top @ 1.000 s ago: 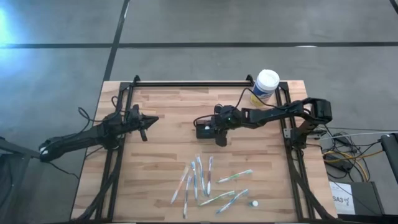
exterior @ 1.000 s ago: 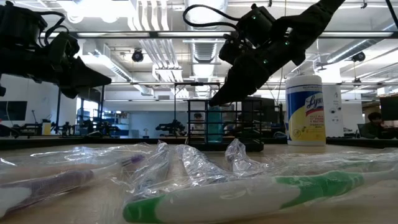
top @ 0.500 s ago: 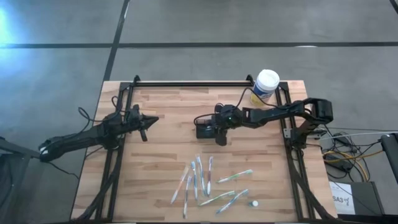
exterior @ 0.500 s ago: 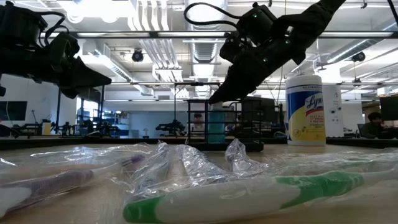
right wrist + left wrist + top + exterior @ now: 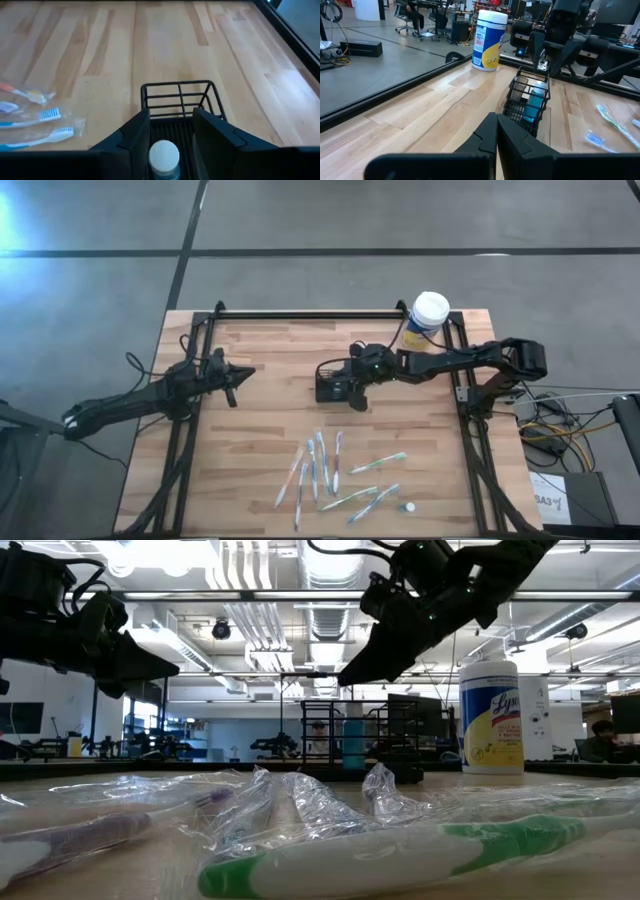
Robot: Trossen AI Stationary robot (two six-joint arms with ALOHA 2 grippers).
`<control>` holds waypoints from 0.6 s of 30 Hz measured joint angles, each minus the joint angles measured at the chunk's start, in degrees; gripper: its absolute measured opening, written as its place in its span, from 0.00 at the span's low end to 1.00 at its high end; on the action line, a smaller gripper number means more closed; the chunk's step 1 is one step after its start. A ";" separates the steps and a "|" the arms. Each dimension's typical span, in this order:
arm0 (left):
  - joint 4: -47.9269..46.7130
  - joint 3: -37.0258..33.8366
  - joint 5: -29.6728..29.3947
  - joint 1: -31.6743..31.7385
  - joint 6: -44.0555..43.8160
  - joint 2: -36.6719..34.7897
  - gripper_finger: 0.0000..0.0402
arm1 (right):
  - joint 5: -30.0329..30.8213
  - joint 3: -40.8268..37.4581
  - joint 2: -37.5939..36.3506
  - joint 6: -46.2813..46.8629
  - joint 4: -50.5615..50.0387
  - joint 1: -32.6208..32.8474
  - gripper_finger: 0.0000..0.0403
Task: Pick & Place toothbrushing station
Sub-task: Put the blue mouthwash into the black wire organizer
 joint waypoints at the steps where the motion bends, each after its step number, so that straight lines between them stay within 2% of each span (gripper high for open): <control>1: 0.01 0.00 0.00 -0.01 0.00 0.00 0.02 | 0.00 0.00 -0.31 0.06 -0.32 0.00 0.36; 4: -0.01 0.00 -0.01 0.01 0.00 0.00 0.02 | 0.00 0.00 -2.11 -0.24 -1.06 -0.08 0.37; 8: -0.01 0.00 -0.02 -0.01 -0.01 0.09 0.02 | -0.02 0.00 -8.01 -0.84 -5.19 -0.22 0.36; 13: -0.03 0.00 -0.02 -0.01 0.00 0.11 0.02 | -0.23 -0.15 -19.73 -1.84 -11.89 0.20 0.32; 18: -0.04 0.00 -0.04 0.00 -0.01 0.11 0.02 | -0.45 -4.09 -33.73 -0.49 -13.01 1.46 0.25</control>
